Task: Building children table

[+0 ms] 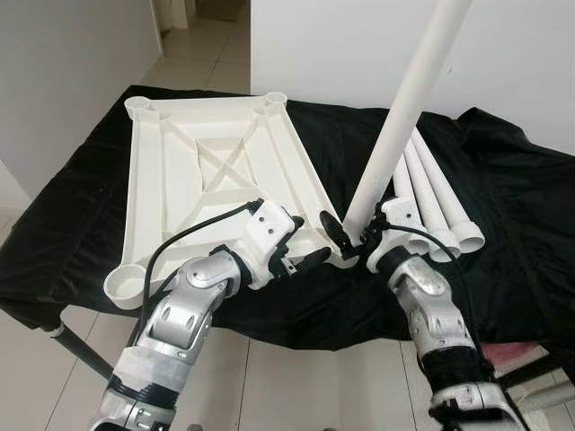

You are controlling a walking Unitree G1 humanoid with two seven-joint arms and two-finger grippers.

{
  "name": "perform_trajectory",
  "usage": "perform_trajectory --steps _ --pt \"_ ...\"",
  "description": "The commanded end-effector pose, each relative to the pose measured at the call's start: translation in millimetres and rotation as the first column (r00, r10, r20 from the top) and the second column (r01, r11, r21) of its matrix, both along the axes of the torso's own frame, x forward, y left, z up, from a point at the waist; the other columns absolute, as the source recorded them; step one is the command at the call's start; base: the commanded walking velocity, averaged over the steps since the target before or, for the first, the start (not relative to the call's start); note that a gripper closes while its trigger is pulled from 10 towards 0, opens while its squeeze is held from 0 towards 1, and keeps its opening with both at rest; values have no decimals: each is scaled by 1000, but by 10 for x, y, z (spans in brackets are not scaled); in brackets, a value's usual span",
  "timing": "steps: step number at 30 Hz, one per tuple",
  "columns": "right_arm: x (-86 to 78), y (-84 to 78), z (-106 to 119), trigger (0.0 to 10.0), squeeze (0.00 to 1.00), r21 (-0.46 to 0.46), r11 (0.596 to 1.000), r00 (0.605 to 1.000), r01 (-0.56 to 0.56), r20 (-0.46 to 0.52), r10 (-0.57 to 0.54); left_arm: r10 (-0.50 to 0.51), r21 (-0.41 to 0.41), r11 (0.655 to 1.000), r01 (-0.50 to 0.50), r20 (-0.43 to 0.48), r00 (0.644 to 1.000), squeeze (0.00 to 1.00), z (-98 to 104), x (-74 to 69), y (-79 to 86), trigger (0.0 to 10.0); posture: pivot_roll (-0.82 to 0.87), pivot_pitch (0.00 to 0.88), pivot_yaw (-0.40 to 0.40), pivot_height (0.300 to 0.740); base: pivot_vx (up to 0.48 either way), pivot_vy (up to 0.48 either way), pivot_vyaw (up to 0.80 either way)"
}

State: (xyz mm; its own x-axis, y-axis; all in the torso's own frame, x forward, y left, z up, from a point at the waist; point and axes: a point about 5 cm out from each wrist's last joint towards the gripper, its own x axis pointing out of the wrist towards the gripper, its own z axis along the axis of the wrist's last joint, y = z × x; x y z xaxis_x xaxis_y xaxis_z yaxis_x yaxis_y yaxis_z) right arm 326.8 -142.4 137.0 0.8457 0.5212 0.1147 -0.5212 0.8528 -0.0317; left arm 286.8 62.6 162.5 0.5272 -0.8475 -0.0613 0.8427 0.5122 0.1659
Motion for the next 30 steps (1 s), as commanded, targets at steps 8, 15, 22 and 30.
perform_trajectory --steps 8,15,22,30 --pt "61 -2 -132 0 0 -18 999 997 -46 -56 44 51 -3 999 -51 10 999 0 0 17 1 10000 37 0 -70 740 0 0 0" --pt "59 -18 -143 10000 0 75 997 996 -2 -90 9 62 -12 998 -62 12 998 0 3 16 -12 10000 42 0 -85 740 0 0 0" --pt "31 9 -152 10000 0 87 993 994 78 -80 -71 70 -14 997 -70 13 997 0 3 28 -4 10000 41 0 -91 740 0 0 0" --pt "-79 84 -249 10000 0 103 908 909 407 -146 -391 83 -18 996 -82 26 996 0 26 67 9 10000 43 0 -100 740 0 0 0"
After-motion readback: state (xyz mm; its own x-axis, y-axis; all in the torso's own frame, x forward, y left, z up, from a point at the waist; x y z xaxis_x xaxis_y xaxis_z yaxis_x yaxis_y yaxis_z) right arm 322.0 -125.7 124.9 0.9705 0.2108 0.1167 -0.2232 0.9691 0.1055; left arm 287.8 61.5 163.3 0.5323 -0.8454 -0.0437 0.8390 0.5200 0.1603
